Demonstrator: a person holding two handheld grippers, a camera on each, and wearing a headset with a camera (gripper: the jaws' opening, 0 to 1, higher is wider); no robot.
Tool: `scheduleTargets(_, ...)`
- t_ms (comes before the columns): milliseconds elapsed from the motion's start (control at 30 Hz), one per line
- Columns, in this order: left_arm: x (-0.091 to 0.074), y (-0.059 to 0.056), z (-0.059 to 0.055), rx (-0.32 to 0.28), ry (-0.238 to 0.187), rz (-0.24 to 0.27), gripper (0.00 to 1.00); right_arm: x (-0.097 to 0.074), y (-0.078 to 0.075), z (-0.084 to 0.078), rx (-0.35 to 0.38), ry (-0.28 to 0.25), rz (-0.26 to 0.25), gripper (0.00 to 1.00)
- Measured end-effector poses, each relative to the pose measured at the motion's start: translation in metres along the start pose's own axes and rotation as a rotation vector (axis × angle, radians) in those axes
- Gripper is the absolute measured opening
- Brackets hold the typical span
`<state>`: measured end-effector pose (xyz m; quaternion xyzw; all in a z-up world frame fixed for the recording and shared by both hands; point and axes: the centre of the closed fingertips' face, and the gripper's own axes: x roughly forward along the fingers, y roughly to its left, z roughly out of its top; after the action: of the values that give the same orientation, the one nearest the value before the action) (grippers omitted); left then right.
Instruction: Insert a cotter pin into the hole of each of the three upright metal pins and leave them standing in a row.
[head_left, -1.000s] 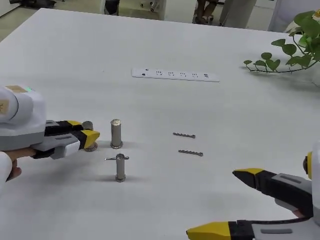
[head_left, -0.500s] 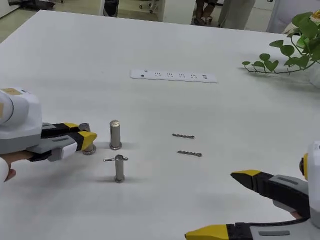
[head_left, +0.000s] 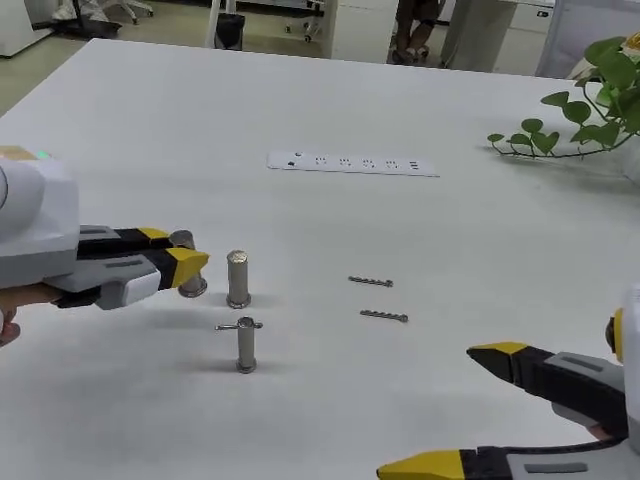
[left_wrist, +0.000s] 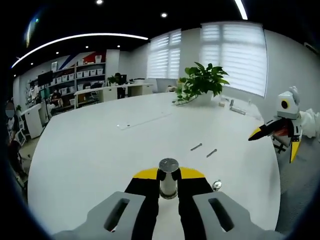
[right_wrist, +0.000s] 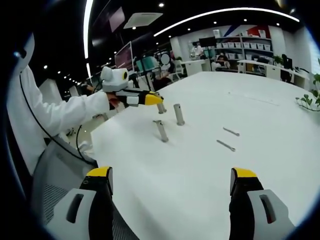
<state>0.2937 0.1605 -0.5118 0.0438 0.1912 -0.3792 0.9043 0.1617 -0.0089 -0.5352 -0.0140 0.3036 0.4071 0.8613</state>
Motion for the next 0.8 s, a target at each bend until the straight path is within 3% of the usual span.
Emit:
scheduleTargets(200,-0.002,-0.024,0.018,0.027,-0.014,-0.042,0.09,-0.002,0.0,0.001,-0.005,-0.003,0.0,0.96)
scheduleTargets(333,-0.002,-0.041,0.025,0.044,-0.022,-0.083,0.09,-0.002,0.0,0.002,-0.008,-0.006,0.002,0.95)
scheduleTargets(467,-0.001,-0.057,0.029,0.053,-0.026,-0.112,0.09,-0.002,-0.001,0.004,-0.01,-0.016,-0.004,0.96)
scheduleTargets(667,0.002,-0.081,0.031,0.1,0.016,-0.145,0.09,-0.004,-0.002,0.005,-0.006,-0.022,-0.013,0.96)
scheduleTargets(800,0.005,-0.095,0.034,0.104,0.008,-0.166,0.09,-0.005,-0.003,0.005,-0.002,-0.022,-0.015,0.95)
